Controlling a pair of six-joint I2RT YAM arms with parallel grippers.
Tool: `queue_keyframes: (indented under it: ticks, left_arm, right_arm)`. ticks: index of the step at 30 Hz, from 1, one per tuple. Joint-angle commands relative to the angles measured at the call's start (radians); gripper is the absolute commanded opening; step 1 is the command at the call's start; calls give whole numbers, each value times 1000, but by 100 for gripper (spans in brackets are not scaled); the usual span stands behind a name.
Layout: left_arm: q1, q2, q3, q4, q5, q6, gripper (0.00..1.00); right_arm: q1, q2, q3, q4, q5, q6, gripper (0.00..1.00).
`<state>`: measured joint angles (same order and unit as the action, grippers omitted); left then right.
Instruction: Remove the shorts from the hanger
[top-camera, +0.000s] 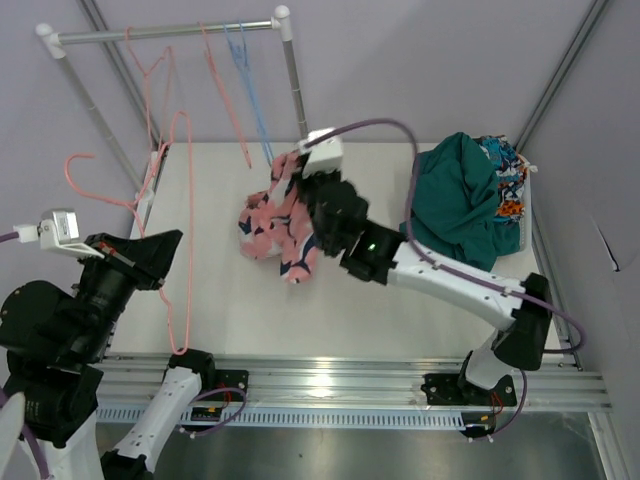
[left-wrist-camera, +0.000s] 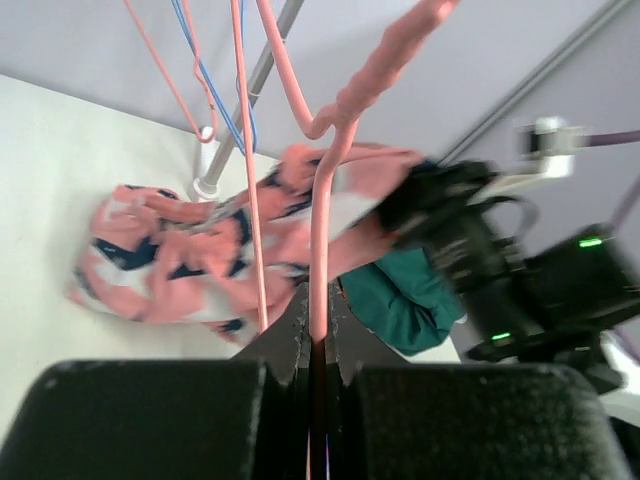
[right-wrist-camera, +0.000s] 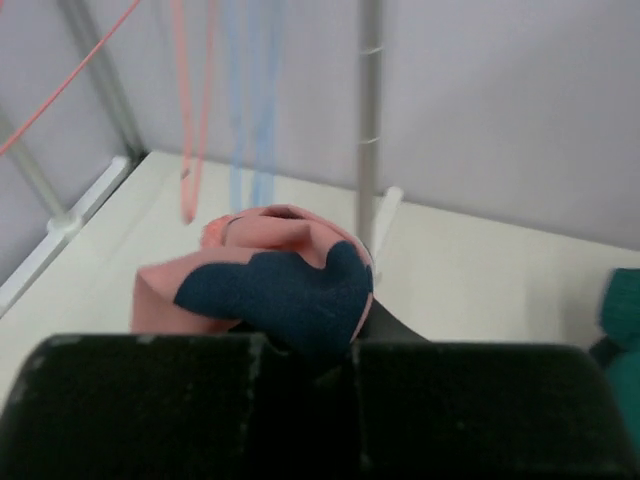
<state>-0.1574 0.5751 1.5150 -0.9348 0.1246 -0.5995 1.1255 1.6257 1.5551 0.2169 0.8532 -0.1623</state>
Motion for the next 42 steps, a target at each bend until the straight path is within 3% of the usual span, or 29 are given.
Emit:
queue_keyframes:
  ticks: [1,11,14,16,19,23,24,30,36,40,41,42]
  left_arm:
    - [-10,54,-7,54,-30,33,0]
    - [-10,32,-111,117,-31,89,0]
    - [-10,37,-130,122,-36,109,0]
    - [-10,43,-134,125,-43,121,0]
    - [-10,52,-138,133,-66,130,0]
    - [-10,72,-131,143,-75,132,0]
    - [-10,84,-125,142,-77,132,0]
    - [-10,123,-60,128,-152,161,0]
    - [-10,196,31,131,-244,211,0]
    - [-8,321,148,88,-267,240,0]
    - [-8,363,163,87,-267,247,0]
    - [-10,383,201,90,-270,262,0]
  right_arm:
    - [-163,-113,167,23,4,-49,0]
    - [-734,164,829,-86,-140,-97,0]
    - [-843,259,972,-122,-172,-53,0]
    - [-875,283,973,-132,-183,-19,0]
    - [-903,249,855,-143,-190,26,0]
    - [-906,110,451,-7,-163,40,0]
    - [-909,79,284,54,-116,47,0]
    - [-951,-96,-252,85,-10,271,0]
    - [-1017,-119,-490,-92,0,604,0]
    - [-1076,-99,-546,-212,-238,714,0]
    - [-1086,-99,-587,-183,-352,708,10]
    - [-1087,-110,-608,-168,-397,701,33]
